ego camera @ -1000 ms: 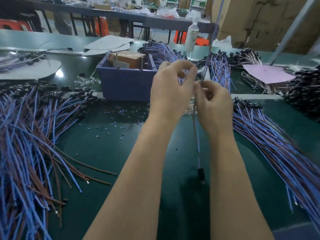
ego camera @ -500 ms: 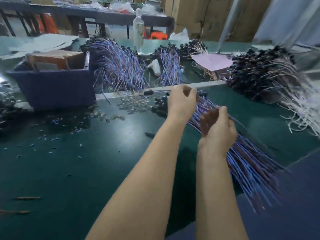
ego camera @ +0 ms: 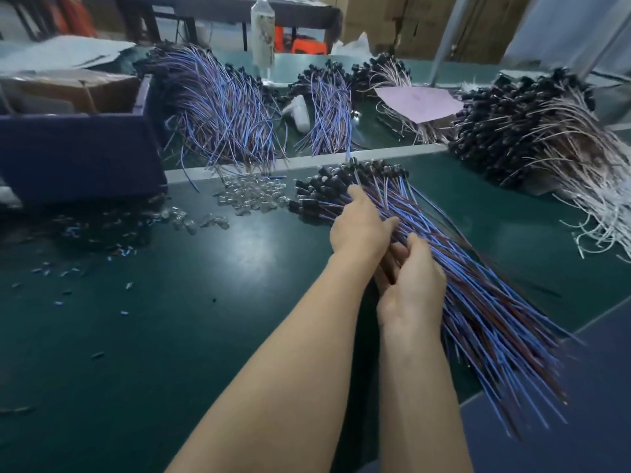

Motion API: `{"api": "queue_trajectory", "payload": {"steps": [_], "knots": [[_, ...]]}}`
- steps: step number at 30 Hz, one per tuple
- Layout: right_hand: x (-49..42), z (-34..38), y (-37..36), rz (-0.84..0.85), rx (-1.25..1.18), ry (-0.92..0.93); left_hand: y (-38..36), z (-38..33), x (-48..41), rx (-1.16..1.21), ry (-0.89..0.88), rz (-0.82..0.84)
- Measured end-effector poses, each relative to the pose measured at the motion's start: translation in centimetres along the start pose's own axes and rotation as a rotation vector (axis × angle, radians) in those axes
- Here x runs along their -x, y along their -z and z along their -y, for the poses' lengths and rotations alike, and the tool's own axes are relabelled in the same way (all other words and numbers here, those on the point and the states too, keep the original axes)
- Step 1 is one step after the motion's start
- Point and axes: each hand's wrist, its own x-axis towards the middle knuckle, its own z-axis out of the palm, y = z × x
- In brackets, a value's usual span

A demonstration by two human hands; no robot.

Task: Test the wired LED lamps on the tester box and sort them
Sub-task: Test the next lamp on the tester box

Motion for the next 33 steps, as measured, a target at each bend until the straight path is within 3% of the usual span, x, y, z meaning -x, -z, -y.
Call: {"api": "queue_trajectory", "payload": {"steps": [3,7,11,15,19,23,25,27,29,33], "knots": [[0.7,-0.7,-1.1,-0.002,0.005,0.015,1.7,0.5,0.3,0.234,0.008,-0.048],[2.7,-2.2,-4.4,0.108,0.057,0.068,6.8,2.2,1.3,0.534,0.028,-0.245],[6.3,-5.4,-9.4,0.357,0.15,0.083,14.0,5.8,3.3,0.812,0.1,-0.486],[10.9,-10.3,-13.8,0.669,0.467,0.205,21.5,10.1,6.1,0.925,0.147,-0.838],[15.1,-15.2,-17.1,0.918,0.804,0.402,27.3,13.9,8.5,1.093,0.205,-1.046],[18.5,-18.9,-20.0,1.125,0.907,0.4,31.1,16.5,10.1,1.175,0.243,-1.243],[19.5,-20.5,-21.6,1.229,1.048,0.55,32.5,17.6,10.6,1.203,0.27,-1.3],[19.9,-21.7,-22.5,1.26,1.324,0.787,33.4,18.5,10.8,1.22,0.292,-1.343],[20.2,-21.9,-22.5,1.246,1.511,0.875,33.8,18.9,10.8,1.238,0.304,-1.371],[19.5,-20.9,-21.6,1.214,1.608,0.983,33.8,19.0,10.7,1.293,0.284,-1.383]]}}
